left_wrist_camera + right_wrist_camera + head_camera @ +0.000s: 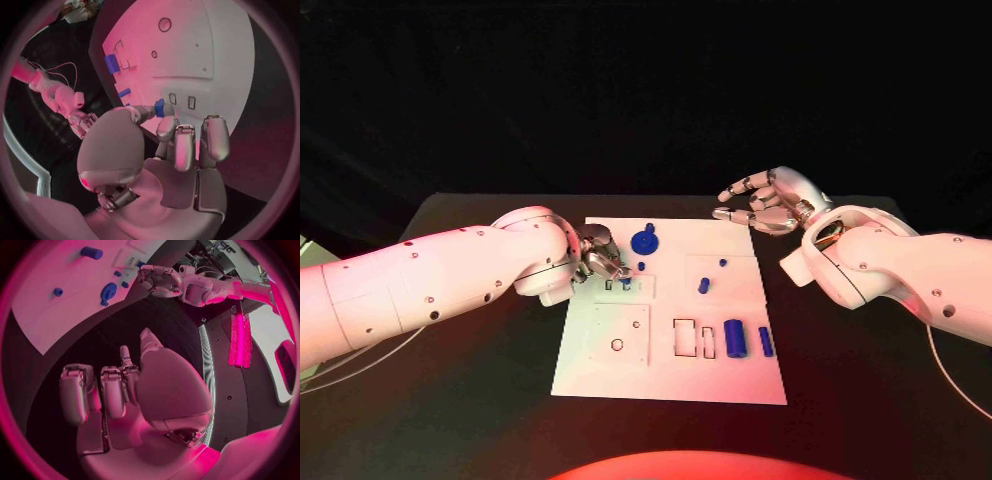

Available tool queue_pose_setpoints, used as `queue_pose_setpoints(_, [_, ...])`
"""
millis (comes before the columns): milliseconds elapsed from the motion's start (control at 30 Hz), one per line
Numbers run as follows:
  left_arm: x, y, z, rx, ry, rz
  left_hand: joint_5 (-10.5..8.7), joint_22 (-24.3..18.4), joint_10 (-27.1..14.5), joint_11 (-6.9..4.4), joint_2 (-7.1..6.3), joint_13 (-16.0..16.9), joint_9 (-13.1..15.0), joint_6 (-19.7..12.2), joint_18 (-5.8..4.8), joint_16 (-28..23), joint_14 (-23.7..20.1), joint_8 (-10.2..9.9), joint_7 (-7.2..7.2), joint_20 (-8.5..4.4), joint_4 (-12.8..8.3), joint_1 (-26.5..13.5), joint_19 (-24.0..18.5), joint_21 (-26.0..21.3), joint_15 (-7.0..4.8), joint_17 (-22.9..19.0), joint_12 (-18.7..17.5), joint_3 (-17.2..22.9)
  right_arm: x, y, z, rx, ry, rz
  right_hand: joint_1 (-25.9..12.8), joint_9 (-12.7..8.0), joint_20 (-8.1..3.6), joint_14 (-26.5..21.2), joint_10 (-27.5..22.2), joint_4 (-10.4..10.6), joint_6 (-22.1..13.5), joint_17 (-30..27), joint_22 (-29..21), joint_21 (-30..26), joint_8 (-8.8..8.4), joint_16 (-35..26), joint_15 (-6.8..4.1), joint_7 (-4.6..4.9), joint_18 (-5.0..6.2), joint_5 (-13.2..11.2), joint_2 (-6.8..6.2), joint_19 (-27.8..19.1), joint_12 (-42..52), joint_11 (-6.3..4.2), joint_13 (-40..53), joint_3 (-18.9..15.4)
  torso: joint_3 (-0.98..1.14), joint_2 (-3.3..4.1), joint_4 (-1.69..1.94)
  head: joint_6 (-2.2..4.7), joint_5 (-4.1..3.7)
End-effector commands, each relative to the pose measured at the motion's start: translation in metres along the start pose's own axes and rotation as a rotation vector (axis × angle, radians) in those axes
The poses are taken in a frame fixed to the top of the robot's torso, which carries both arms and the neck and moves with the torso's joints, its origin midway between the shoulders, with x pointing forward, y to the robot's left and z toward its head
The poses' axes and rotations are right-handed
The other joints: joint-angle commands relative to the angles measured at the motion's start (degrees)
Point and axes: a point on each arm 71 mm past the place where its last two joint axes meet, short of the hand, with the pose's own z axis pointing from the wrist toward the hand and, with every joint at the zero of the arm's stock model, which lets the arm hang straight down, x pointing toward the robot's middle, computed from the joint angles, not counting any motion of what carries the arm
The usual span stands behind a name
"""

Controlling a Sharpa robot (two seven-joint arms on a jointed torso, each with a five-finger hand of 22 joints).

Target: Assemble the parts on the task board

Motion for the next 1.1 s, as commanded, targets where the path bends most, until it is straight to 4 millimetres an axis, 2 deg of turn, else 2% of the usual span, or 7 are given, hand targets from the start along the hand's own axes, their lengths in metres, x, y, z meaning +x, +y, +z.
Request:
queue_pose_setpoints(33, [-0.001, -0.002, 0.001, 0.024, -0.094, 0.035, 0.22, 0.2, 0.5, -0.11, -0.14, 0.2, 0.1, 0.6, -0.64, 0.1, 4.3, 0.4, -0.24, -0.08, -11.8, -0.5, 0.7, 0.4, -0.37, 9.3, 0.3, 12.1, 0.001, 0.0, 0.0, -0.004, 0.015, -0.001, 0.2, 0.0, 0.34, 4.9, 0.1, 0.0, -0.3, 10.5, 10.8, -0.2, 0.18, -0.2, 0.15, 0.08, 1.17, 0.2, 0.37, 2.9, -0.2, 0.36, 9.2, -0.4, -0.02, 0.01, -0.12, -0.13, 0.05])
queue_pose_setpoints(133, [0.002, -0.001, 0.003, 0.019, -0.095, 0.042, 0.22, 0.2, 0.5, -0.11, -0.14, 0.2, 0.1, 0.6, -0.64, 0.1, 4.3, 0.4, -0.24, -0.08, -11.8, -0.5, 0.7, 0.4, -0.37, 9.3, 0.3, 12.1, 0.001, -0.001, 0.0, -0.003, 0.015, -0.002, 0.2, 0.0, 0.34, 4.9, 0.1, 0.0, -0.3, 10.5, 10.8, -0.2, 0.18, -0.2, 0.15, 0.08, 1.17, 0.2, 0.37, 2.9, -0.2, 0.36, 9.2, -0.4, -0.04, 0.0, -0.23, -0.24, 0.14])
queue_pose_setpoints(467, [0.011, 0.001, 0.008, 0.006, -0.075, 0.066, 0.22, 0.3, 0.6, -0.14, -0.21, 0.3, 0.1, 0.7, -0.65, 0.1, 4.3, 0.4, -0.27, -0.11, -11.9, -0.6, 0.7, 0.4, -0.4, 9.4, 0.3, 12.3, 0.002, -0.002, -0.001, -0.001, 0.017, -0.002, 0.1, 0.0, 0.34, 4.9, 0.1, 0.0, -0.3, 10.6, 10.8, -0.2, 0.19, -0.2, 0.15, 0.08, 1.18, 0.3, 0.41, 2.8, -0.2, 0.36, 9.2, -0.4, -0.03, 0.05, -0.18, -0.4, 0.05])
queue_pose_setpoints(1100, [0.015, 0.002, 0.011, -0.016, -0.036, 0.107, 0.28, 0.3, 0.7, -0.19, -0.32, 0.2, 0.2, 0.8, -0.67, 0.2, 4.3, 0.3, -0.32, -0.15, -12.1, -0.8, 0.8, 0.5, -0.44, 9.6, 0.2, 12.6, 0.003, -0.003, -0.001, 0.002, 0.022, -0.001, 0.0, 0.0, 0.34, 4.9, 0.1, 0.0, -0.3, 10.5, 10.8, -0.3, 0.19, -0.2, 0.16, 0.08, 1.19, 0.4, 0.43, 2.8, -0.3, 0.37, 9.2, -0.4, -0.07, 0.04, -0.11, -0.81, -0.12])
